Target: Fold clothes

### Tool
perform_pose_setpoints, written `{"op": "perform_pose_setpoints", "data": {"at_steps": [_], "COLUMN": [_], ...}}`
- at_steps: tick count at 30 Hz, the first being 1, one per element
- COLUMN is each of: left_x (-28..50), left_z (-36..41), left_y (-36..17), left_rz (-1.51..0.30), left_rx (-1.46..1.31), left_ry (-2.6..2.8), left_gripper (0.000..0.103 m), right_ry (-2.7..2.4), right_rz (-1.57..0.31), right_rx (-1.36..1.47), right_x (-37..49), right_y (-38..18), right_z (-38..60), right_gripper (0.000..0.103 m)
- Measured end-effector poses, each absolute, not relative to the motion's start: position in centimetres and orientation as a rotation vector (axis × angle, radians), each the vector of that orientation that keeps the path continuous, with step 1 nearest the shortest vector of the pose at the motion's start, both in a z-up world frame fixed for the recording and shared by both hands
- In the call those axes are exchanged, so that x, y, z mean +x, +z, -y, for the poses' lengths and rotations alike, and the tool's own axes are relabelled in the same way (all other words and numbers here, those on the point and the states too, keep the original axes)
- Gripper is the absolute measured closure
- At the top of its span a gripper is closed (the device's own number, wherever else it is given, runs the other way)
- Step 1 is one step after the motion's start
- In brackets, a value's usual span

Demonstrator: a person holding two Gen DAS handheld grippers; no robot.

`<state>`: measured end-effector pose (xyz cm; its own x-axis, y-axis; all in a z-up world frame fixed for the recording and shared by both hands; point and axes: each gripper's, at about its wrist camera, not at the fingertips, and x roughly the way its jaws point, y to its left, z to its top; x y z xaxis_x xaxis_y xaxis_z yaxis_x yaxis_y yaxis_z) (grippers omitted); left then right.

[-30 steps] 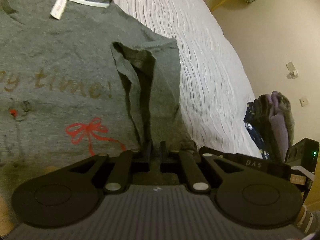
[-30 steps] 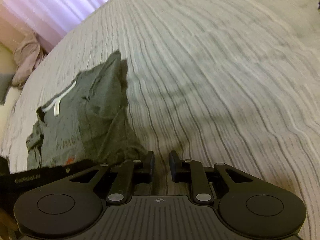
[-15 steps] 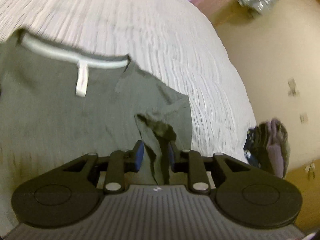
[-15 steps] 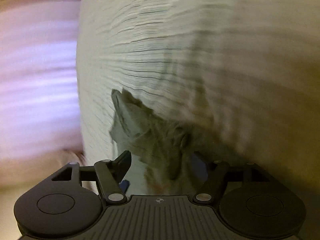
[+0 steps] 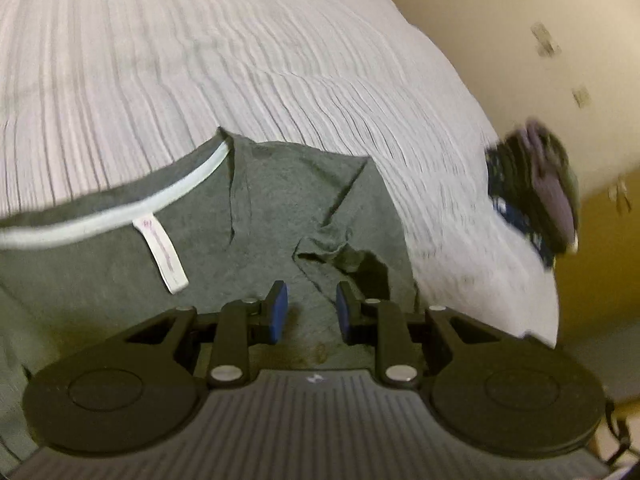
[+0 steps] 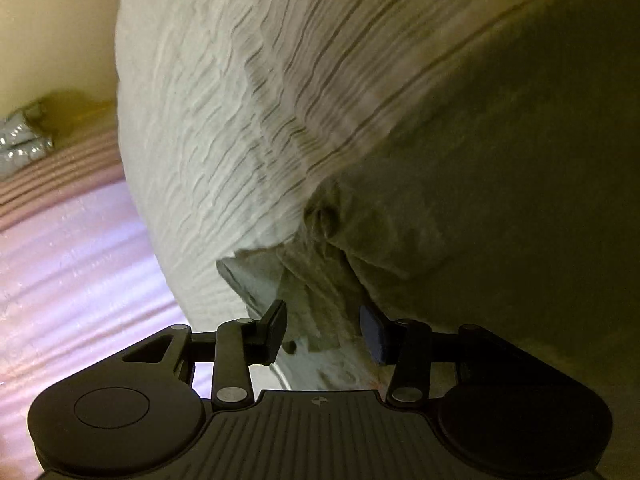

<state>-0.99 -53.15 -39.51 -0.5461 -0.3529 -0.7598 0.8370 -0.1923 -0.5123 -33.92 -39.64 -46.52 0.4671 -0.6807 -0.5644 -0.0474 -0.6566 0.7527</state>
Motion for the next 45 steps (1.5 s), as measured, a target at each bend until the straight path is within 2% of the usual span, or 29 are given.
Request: {"op": "perform_pose_setpoints", "data": {"at_steps": [10,14,15,16,18,21,22,25,27,30,31,32,34,35,36,41,45], "left_x": [-5.0,-6.8,-7.0,-7.3,-7.4,-6.7,-6.0,-6.0,-5.0,-3.5,-2.9,-2.4,-1.4,-0.9,-0.5,-3.8,-6.4], "left_z": [54.7,54.9,54.8,54.7,54.1,53.0,53.0,53.8,53.9,54.0,54.0,54.1,54.1,54.2,54.2,53.3,53.5], "left_y": [-40.5,-41.8,-42.2,-42.6,-43.0,-42.3,-42.1,-44.3,-43.7,-42.7,-42.4,-42.1,-41.5,-41.2,-40.8,-39.9,-41.1], "left_rz": [-0.713,-0.525,-0.48,-0.434,-0.311,-0.092,-0.102,-0.201,-0.316,-0.484,-0.539,-0.594,-0.7,-0.753,-0.798,-0.719,-0.716], "left_rx": [0.962,1.033,1.044,1.054,1.048,0.874,0.796,0.908,0.851,0.762,0.732,0.701,0.64,0.609,0.582,0.66,0.7], "left_ry": [-2.172,-2.239,-2.25,-2.26,-2.265,-2.225,-2.217,-2.154,-2.128,-2.081,-2.063,-2.044,-2.004,-1.982,-1.963,-1.976,-2.018], "left_gripper": [0.082,0.082,0.086,0.103,0.103,0.103,0.103,0.102,0.101,0.09,0.081,0.079,0.08,0.088,0.092,0.094,0.093], "right_ry": [-1.304,-1.302,-1.3,-1.298,-1.291,-1.287,-1.281,-1.302,-1.316,-1.319,-1.32,-1.317,-1.332,-1.343,-1.355,-1.343,-1.184], "right_rz": [0.545,0.502,0.497,0.482,0.458,0.466,0.45,0.369,0.322,0.254,0.22,0.198,0.142,0.084,0.015,-0.265,-0.433], "right_rx": [1.938,1.924,1.922,1.918,1.9,1.838,1.808,1.763,1.737,1.7,1.673,1.652,1.593,1.541,1.479,1.105,0.949], "right_x": [-32.1,-31.9,-31.8,-31.8,-31.9,-32.2,-32.2,-31.4,-31.0,-31.0,-31.0,-31.1,-31.2,-31.2,-31.2,-29.2,-26.4], "right_y": [-47.6,-47.8,-47.9,-48.1,-48.3,-48.4,-48.3,-48.4,-48.5,-47.9,-47.5,-47.0,-45.4,-44.4,-43.5,-39.9,-41.4], "right_z": [41.3,42.0,42.2,42.3,42.5,42.1,42.0,42.4,42.8,43.6,43.9,44.1,44.3,44.6,44.9,46.6,46.1], "right_gripper": [0.058,0.071,0.074,0.084,0.094,0.099,0.099,0.099,0.099,0.098,0.097,0.083,0.074,0.074,0.074,0.074,0.074]}}
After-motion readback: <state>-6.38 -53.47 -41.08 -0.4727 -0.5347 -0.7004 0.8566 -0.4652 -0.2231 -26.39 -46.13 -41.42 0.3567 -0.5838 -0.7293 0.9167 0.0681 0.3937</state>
